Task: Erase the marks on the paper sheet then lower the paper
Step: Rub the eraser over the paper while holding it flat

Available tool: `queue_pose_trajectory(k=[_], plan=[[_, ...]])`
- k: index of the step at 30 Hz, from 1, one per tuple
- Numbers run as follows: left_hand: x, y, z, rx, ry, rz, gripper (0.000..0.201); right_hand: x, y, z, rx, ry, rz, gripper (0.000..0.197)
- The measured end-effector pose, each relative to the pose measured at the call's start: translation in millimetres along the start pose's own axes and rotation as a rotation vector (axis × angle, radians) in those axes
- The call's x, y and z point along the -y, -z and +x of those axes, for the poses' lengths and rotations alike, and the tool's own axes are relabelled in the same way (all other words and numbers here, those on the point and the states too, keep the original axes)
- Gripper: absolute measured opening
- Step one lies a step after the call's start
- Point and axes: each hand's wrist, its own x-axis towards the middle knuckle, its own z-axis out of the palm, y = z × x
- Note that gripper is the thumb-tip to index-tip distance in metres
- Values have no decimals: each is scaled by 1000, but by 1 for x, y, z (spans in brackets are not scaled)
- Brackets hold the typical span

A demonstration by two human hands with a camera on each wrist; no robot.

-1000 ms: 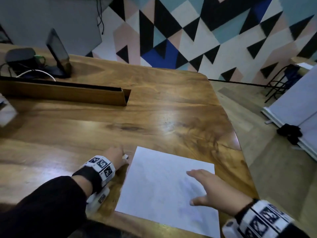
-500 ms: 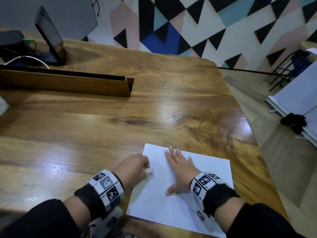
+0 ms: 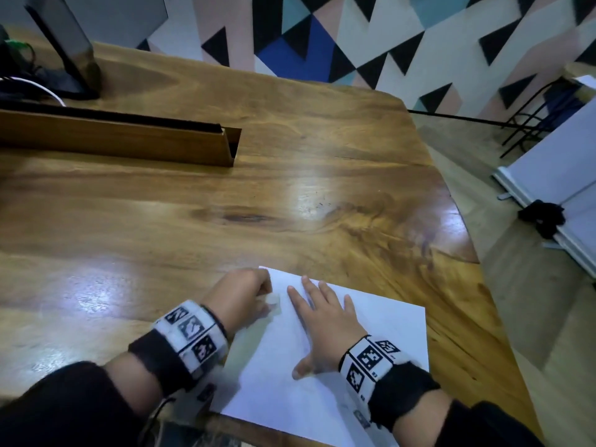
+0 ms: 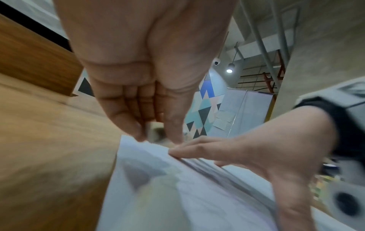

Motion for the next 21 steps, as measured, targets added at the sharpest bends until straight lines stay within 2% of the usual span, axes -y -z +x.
queue_pose_trajectory(k=[4,8,9,11,12,13,16,17,19,21], plan=[[-5,4,34,43,14,6,27,-1,2,3,-19,-8,-27,136],[0,0,35,58,27,-28,16,-4,3,5,-38,1,-43,135],[2,-3,30,104,28,-32,14,-4,3,5,-41,1,-51,134],[5,-5,20,251,24,-34,23,-5,3,6,-48,3,-67,134],[7,-5,19,284,30,-38,25,-5,3,6,-45,5,-72,134],[7,-3,20,257,37,-48,25,-4,3,7,-42,6,-76,134],[1,0,33,53,54,-62,12,-4,2,8,-34,5,-76,135],[-3,1,34,48,53,-38,12,-4,2,8,-33,4,-76,135],[-2,0,30,165,43,-3,9,-4,2,8,-36,3,-78,135],[5,-1,22,308,28,-23,22,-4,2,7,-41,1,-74,135]])
